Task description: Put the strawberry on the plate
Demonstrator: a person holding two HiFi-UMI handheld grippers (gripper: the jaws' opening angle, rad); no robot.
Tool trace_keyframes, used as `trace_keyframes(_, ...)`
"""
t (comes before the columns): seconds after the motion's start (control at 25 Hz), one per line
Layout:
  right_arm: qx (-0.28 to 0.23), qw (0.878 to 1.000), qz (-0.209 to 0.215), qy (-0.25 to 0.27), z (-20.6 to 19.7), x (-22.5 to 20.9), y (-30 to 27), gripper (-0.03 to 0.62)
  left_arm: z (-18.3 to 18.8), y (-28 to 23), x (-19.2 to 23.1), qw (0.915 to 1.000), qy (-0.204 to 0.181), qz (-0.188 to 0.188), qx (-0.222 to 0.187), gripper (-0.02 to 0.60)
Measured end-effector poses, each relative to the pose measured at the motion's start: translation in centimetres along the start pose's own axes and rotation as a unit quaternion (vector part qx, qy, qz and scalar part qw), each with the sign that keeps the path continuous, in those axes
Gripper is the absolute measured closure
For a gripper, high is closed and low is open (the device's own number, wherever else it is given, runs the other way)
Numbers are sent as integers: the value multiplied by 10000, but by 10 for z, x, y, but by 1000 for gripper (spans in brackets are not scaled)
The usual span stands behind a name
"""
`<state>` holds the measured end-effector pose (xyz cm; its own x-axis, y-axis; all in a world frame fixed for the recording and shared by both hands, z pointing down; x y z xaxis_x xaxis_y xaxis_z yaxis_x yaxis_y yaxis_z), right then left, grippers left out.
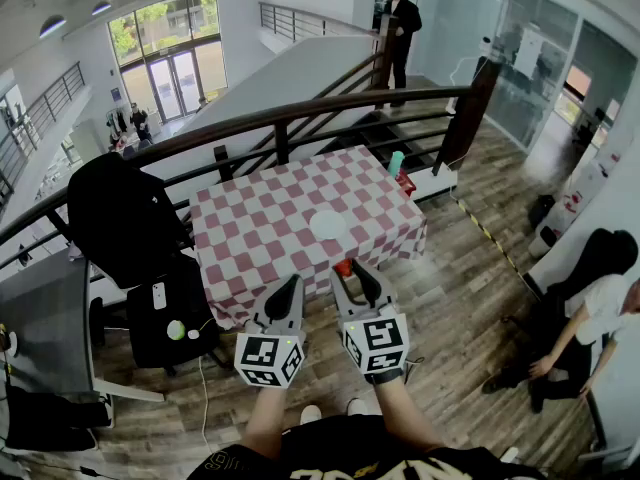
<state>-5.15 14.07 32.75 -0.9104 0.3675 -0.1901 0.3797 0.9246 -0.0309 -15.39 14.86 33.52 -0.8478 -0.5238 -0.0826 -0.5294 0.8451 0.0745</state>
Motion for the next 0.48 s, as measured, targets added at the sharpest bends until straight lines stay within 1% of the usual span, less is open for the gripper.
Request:
trace_keyframes(0.24,72,10000,29,-58,-14,28,-9,441,-11,10,24,9999,125,-17,-32,572)
trace_keyframes(0.48,59,9998,-180,13,-15,26,-10,441,-13,11,29,9997,138,-170,-75,572)
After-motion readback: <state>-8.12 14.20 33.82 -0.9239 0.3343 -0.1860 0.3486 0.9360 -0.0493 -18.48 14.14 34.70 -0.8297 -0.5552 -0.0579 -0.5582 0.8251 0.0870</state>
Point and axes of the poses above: the fingertips, and each gripper's own axes: y backward along the fingers, x to its left, z out of its top, the point moved 2 cm from there along y, backward along the fingers, and after that the axes turned 14 degrees about -y, right-handed, at the moved point
